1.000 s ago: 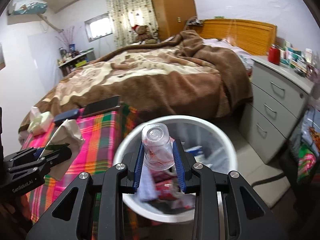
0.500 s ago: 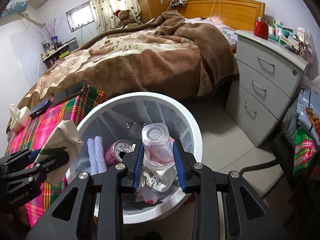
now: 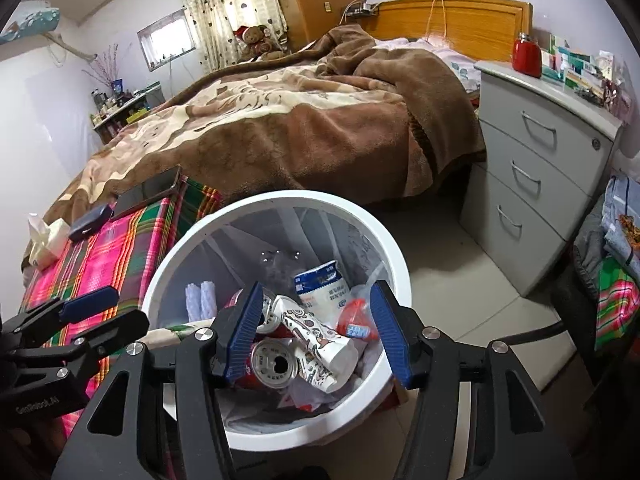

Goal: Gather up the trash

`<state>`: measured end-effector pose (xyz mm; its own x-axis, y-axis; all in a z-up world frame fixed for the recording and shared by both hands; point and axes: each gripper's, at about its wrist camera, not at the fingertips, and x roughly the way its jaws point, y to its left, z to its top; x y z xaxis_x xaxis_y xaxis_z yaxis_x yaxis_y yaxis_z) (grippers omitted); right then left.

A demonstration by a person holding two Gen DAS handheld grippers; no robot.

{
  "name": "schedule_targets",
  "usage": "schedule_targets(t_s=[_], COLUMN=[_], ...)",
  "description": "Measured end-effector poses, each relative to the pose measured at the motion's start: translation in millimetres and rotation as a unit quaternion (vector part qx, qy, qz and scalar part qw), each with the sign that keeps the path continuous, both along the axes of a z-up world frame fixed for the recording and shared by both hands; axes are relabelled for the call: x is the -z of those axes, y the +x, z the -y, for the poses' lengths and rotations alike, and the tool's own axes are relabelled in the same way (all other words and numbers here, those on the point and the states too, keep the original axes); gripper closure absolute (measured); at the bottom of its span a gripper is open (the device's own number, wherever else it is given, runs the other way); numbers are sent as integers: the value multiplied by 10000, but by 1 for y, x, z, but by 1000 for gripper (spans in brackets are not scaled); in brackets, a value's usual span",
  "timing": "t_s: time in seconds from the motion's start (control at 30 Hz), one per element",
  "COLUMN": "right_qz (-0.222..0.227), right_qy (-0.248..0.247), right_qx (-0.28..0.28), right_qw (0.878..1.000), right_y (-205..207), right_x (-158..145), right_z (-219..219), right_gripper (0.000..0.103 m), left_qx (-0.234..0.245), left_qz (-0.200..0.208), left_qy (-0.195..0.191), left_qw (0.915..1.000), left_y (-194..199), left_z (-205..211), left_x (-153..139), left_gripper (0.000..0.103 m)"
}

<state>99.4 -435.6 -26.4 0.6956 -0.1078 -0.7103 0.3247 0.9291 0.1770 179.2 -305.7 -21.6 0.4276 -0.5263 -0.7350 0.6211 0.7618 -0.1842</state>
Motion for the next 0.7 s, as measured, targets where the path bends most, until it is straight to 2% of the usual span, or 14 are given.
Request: schedule_targets(t_s=[0.2,0.7], right_qz=[88,523], right_qy=[-67,-319], right_qx=[-25,-208], right_qw=[9999,9979], right_y=[-5,-26], right_x=[-6,-26], right_z=[-10,-59], right_gripper=[46,46], left_qx=[-142,-876], left_qz=[116,591], left_qy=[-63,-117], left_qw=[9998,9943], left_y=[-7,-39], left_z=[-16,-82], left_x=[-10,-32], left_gripper=[36,36])
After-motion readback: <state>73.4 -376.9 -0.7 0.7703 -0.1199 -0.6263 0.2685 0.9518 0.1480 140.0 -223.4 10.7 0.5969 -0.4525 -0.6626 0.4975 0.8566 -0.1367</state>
